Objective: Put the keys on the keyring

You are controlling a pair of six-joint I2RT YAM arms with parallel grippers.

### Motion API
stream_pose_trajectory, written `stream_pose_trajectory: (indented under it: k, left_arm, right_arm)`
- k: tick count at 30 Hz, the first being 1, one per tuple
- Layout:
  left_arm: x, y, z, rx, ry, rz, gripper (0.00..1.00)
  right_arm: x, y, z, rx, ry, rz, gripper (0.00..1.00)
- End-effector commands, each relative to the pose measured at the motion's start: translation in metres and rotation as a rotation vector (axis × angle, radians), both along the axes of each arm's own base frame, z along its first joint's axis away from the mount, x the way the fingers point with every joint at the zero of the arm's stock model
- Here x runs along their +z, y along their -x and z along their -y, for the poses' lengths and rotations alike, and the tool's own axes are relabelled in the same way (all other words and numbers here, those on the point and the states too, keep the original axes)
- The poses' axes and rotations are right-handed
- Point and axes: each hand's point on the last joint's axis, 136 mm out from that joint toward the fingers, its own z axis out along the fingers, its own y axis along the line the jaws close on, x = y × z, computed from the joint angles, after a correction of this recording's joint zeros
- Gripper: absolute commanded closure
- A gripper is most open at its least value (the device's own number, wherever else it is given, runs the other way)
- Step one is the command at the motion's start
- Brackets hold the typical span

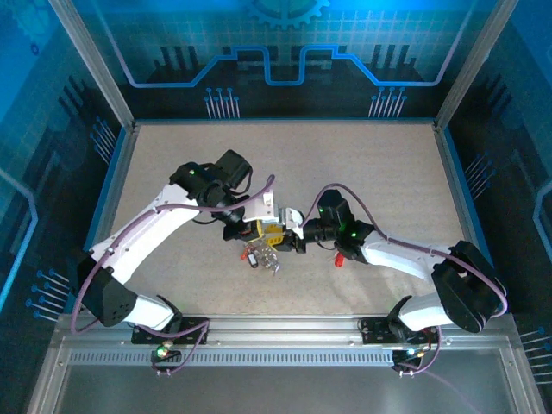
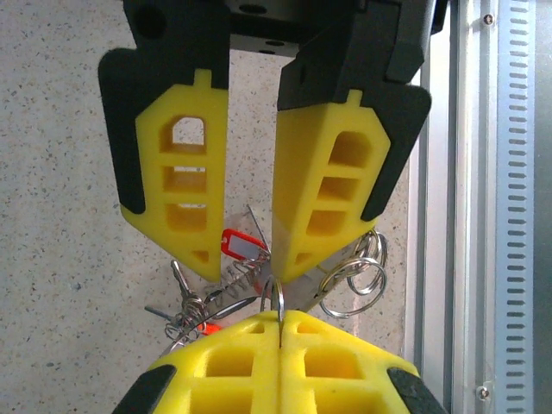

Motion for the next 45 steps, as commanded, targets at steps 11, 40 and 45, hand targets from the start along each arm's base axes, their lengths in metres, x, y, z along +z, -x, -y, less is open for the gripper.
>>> stream_pose_trajectory:
  k: [11, 40, 45]
  left_arm:
    - [0.004, 0.000, 0.006, 0.008, 0.002, -0.035, 1.00]
    - [0.021, 0.003, 0.012, -0.001, 0.136, 0.050, 1.00]
    - [0.033, -0.001, 0.016, 0.024, 0.192, 0.074, 0.87]
  right_arm:
    - [0.025, 0.005, -0.009, 0.062, -0.090, 0.004, 0.71]
    - [0.021, 0.002, -0.005, 0.044, -0.125, -0.042, 0.92]
    - [0.029, 0.000, -0.007, 0.025, -0.172, -0.038, 1.00]
